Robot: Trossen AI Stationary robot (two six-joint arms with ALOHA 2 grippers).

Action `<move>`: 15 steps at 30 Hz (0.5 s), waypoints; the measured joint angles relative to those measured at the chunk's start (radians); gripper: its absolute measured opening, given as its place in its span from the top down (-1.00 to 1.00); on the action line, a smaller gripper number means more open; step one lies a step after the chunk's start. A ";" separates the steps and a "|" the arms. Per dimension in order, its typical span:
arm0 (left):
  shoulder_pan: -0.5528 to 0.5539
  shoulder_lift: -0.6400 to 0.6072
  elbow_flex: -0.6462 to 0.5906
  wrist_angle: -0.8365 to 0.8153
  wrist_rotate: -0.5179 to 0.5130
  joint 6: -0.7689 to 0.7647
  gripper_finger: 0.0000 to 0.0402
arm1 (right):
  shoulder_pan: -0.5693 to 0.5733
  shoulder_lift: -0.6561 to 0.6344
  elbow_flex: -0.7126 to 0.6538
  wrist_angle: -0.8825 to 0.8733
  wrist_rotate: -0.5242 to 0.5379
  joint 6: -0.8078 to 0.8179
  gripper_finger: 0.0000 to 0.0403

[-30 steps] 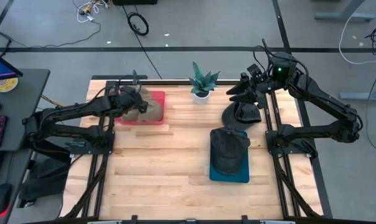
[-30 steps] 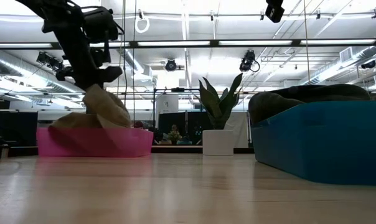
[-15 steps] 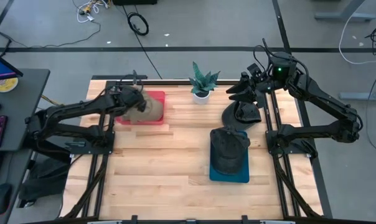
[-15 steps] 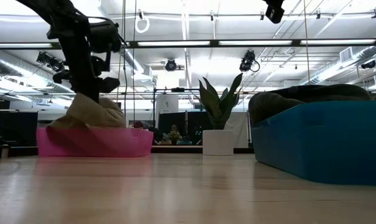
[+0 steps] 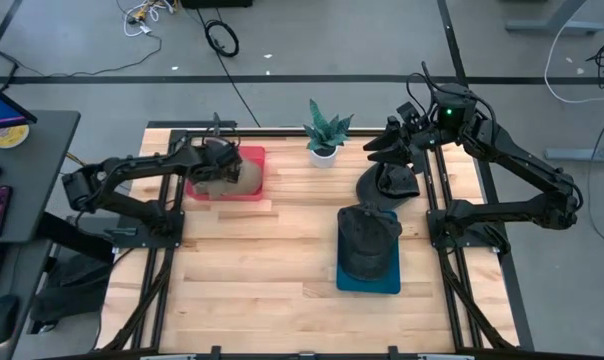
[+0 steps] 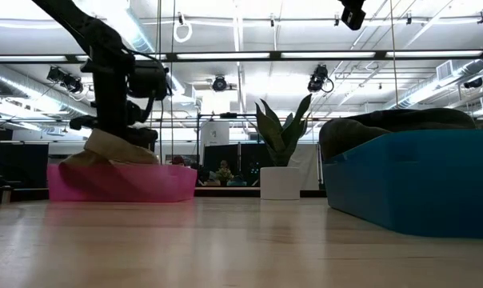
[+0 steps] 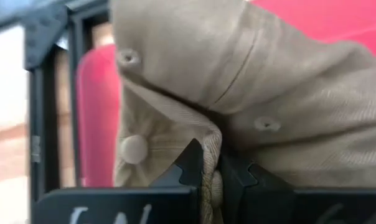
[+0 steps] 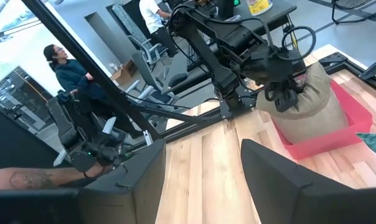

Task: Pick & Place hat
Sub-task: Put the brown cap into the pink bin

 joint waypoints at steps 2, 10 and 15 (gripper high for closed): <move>0.015 0.007 0.000 0.025 0.043 0.001 0.86 | 0.000 0.000 0.000 0.000 0.000 0.001 -0.04; 0.019 -0.014 0.000 0.094 0.107 -0.001 0.56 | 0.000 0.000 0.000 0.000 0.000 0.005 -0.04; 0.019 -0.056 0.000 0.085 0.112 -0.002 0.19 | 0.000 0.000 0.000 0.000 0.000 0.005 -0.04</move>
